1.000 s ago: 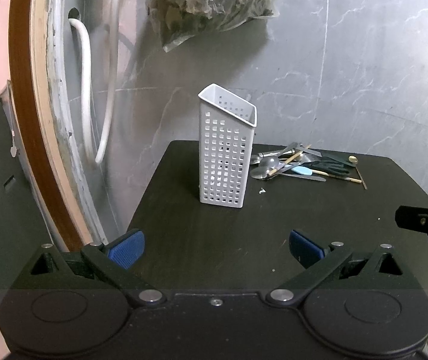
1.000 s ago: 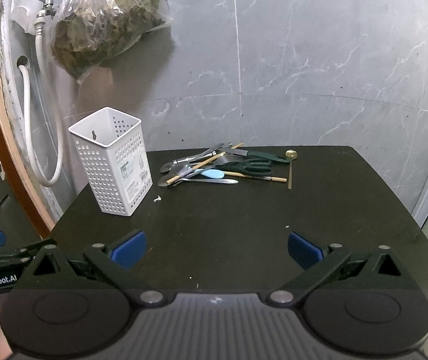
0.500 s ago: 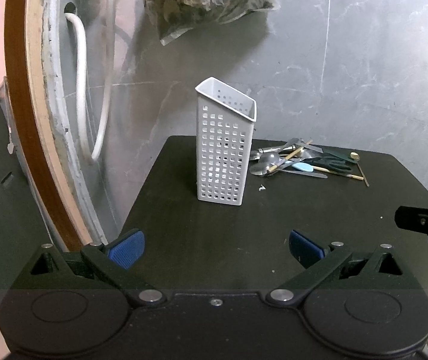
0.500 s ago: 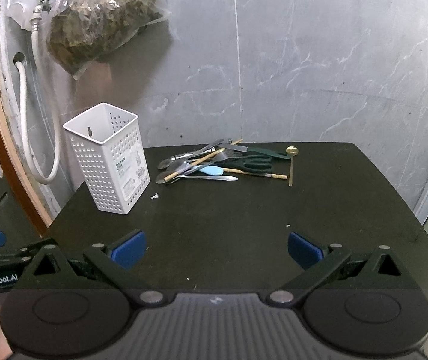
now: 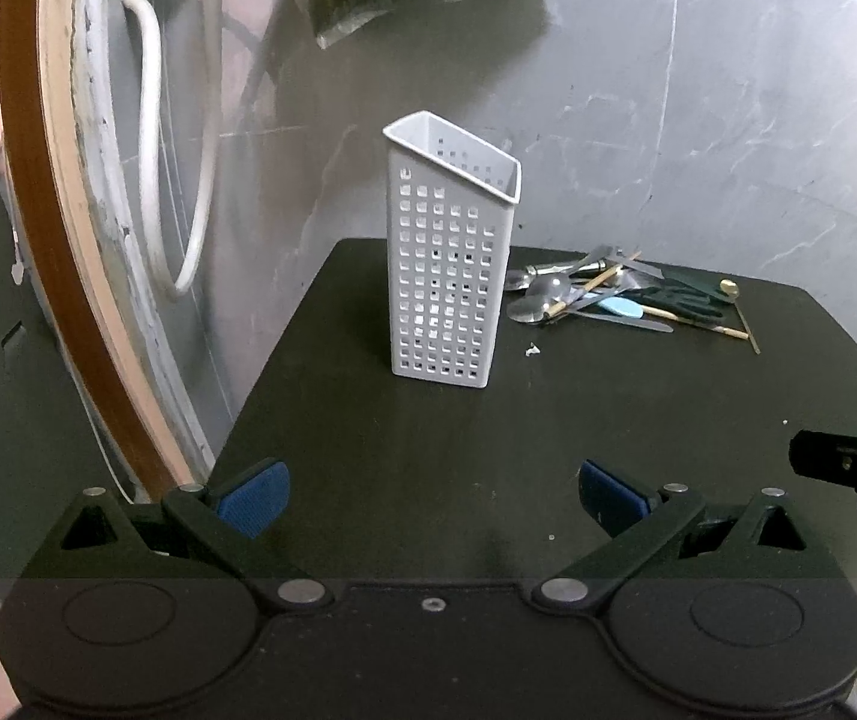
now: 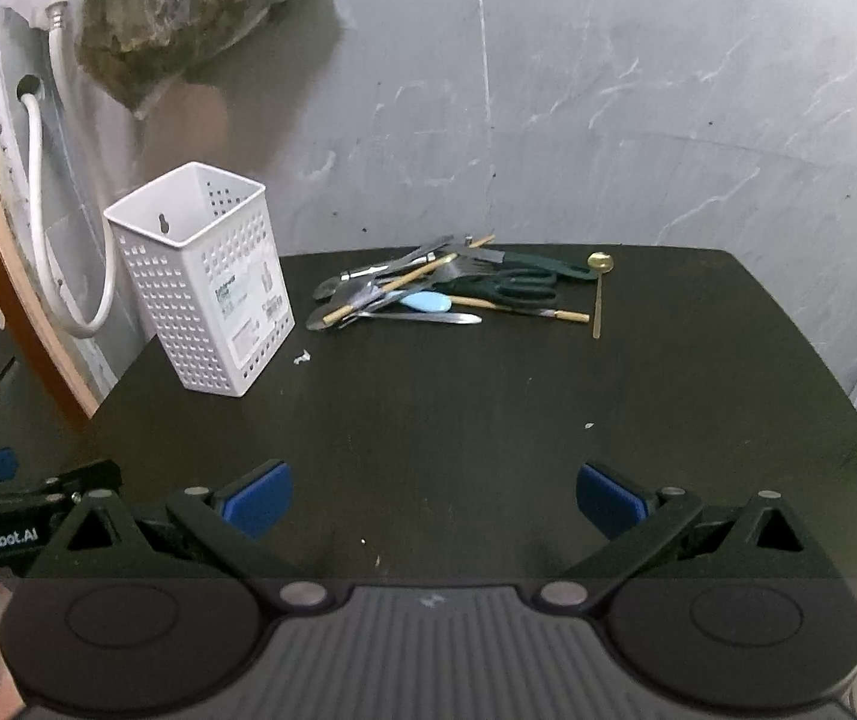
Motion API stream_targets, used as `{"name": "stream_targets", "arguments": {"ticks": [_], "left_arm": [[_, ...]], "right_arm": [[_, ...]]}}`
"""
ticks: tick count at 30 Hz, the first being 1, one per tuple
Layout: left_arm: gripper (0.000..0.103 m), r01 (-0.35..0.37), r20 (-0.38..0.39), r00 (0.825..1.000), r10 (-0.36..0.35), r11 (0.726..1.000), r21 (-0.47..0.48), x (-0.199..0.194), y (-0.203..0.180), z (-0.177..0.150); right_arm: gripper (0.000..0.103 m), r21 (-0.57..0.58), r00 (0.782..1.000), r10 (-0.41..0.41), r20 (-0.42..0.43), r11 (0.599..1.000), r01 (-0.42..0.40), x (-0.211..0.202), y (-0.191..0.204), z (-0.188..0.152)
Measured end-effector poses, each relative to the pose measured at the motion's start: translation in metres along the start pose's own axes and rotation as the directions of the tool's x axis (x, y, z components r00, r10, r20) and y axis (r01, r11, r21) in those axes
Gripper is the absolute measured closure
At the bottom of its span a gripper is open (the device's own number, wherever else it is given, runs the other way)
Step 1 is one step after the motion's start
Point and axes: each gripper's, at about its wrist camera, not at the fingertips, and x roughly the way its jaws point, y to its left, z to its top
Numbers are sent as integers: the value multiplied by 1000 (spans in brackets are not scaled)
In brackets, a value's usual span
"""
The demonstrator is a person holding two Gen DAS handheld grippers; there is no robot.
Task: Organize utensils
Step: 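Grasp the white perforated utensil holder with the left tool and lift it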
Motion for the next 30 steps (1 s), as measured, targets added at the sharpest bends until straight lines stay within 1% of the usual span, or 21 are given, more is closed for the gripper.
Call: {"name": "stream_targets", "arguments": {"ticks": [2,4,5,6,8,12,13,15,18,20,24,25,26,28,30], "left_arm": [[1,-11,26,1000,11,1000,2,3,0,0],[1,-38,102,994,36,999,16,5,-1,2],[1,-58,144,988,52,998,38,9,-3,5],[1,-71,165,984,61,996,56,14,-6,9],[1,-96,190,979,79,992,82,34,-12,20],[1,-99,236,968,85,994,50,68,-25,41],[1,-106,245,965,91,993,47,76,-29,46],[1,-141,260,957,128,989,35,95,-38,59],[1,-178,276,947,166,984,20,116,-43,74],[1,-190,272,946,175,981,31,127,-44,81],[2,-229,247,948,203,970,84,144,-44,97],[5,-220,251,949,190,971,95,146,-43,99],[11,-194,255,953,161,975,112,147,-40,101],[14,-155,264,958,114,978,138,148,-33,102],[17,-98,276,960,46,979,177,148,-25,101]], "right_arm": [[0,-7,1000,3,-8,1000,-3,5,-4,1],[0,-21,1000,-1,-14,1000,1,10,-9,4],[0,-28,1000,-6,-19,1000,5,14,-11,6],[0,-36,1000,-11,-24,999,10,18,-14,8],[0,-54,999,-20,-35,998,18,26,-21,14],[0,-95,999,-29,-35,995,26,45,-40,30],[0,-100,999,-31,-34,995,28,49,-45,34],[0,-104,999,-35,-40,994,30,58,-55,43],[0,-103,999,-22,-32,994,19,70,-69,54],[0,-83,999,-16,-42,996,13,81,-76,58],[0,-39,997,-7,-79,999,4,98,-84,61],[0,-30,997,-8,-81,1000,5,102,-83,62],[0,-16,996,-10,-86,1000,8,106,-82,63],[0,11,995,-15,-97,1000,16,113,-79,64],[0,34,993,-33,-112,999,37,121,-73,64]]}}
